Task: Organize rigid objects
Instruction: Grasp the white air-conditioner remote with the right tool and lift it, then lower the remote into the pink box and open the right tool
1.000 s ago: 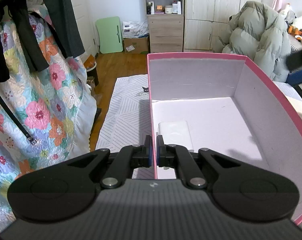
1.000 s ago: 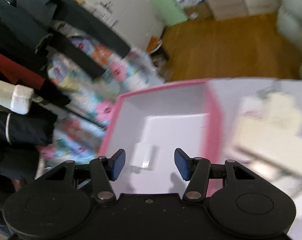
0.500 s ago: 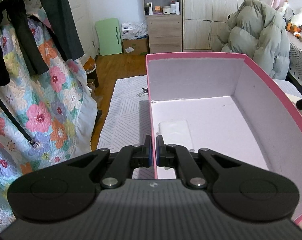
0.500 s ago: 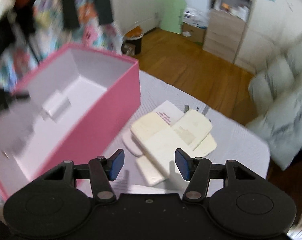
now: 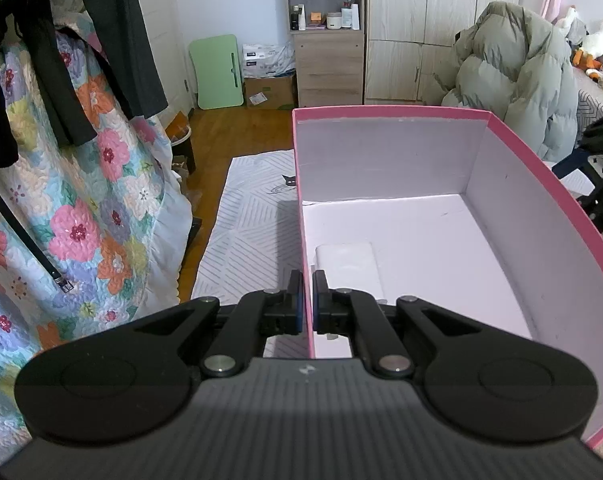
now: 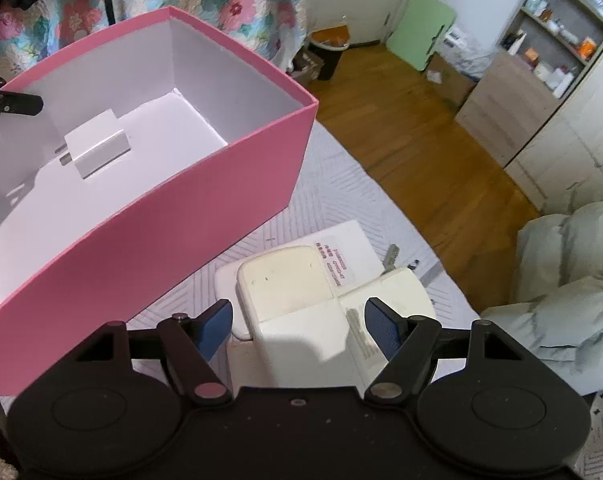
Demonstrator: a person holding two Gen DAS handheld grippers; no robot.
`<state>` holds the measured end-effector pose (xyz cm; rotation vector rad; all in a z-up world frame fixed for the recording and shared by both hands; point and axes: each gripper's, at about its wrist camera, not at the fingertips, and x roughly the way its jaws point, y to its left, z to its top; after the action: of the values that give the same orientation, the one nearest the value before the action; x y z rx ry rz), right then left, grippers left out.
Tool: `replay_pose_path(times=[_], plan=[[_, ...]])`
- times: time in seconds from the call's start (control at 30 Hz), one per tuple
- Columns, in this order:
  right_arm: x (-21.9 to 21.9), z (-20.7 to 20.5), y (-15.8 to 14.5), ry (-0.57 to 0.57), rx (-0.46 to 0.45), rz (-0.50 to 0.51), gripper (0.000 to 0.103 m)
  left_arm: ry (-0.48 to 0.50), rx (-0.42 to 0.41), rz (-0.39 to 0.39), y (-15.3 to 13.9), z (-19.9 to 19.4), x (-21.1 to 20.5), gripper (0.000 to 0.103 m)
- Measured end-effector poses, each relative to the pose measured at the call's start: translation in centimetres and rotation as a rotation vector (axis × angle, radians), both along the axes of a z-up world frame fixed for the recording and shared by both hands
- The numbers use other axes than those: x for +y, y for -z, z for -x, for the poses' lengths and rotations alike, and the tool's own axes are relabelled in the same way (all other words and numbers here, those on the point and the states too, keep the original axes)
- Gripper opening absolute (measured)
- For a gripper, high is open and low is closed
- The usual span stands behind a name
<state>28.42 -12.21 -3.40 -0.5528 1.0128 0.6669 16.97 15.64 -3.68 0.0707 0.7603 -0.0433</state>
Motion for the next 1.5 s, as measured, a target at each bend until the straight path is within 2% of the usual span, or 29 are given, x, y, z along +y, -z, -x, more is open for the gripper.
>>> replay_pose_path(times=[0.17,0.27,0.3,0.33,0.6,0.97,1.17,1.37,1.5], plan=[[0.2,-1.1,1.3,-0.023,0.028,0.027,0.077,0.000,0.000,-0.001,0.0,0.0,0.0,0.003],[0.3,-0.9,2.0,0.009,0.002,0.041,0.079,-0.001,0.000,-0.005,0.0,0.0,-0.1,0.003],[0.3,-0.4,1.8,0.005,-0.007,0.033,0.076,-0.001,0.000,-0.009,0.0,0.0,-0.1,0.003],[0.3,0.0,1.6,0.008,-0.016,0.019,0.066,-0.001,0.000,-0.008,0.0,0.0,-0.1,0.003],[-1.0,2.5,-1.4,0.101,-0.089,-0.059,0.060,0.011,0.002,-0.038,0.0,0.0,-0.4,0.003],[-2.5,7.7,-4.7,0.221,-0.190,-0.158,0.058,0.006,0.001,-0.038,0.0,0.0,-0.6,0.003],[-3.0,9.1,-6.1,0.277,-0.224,-0.199,0.058,0.003,0.000,-0.031,0.0,0.0,-0.5,0.003],[-2.6,10.7,-9.0,0.280,-0.260,-0.278,0.058,0.000,0.000,-0.018,0.0,0.0,-0.3,0.003],[-1.6,11.8,-12.1,0.244,-0.311,-0.362,0.058,0.000,0.000,-0.021,0.0,0.0,-0.3,0.003]])
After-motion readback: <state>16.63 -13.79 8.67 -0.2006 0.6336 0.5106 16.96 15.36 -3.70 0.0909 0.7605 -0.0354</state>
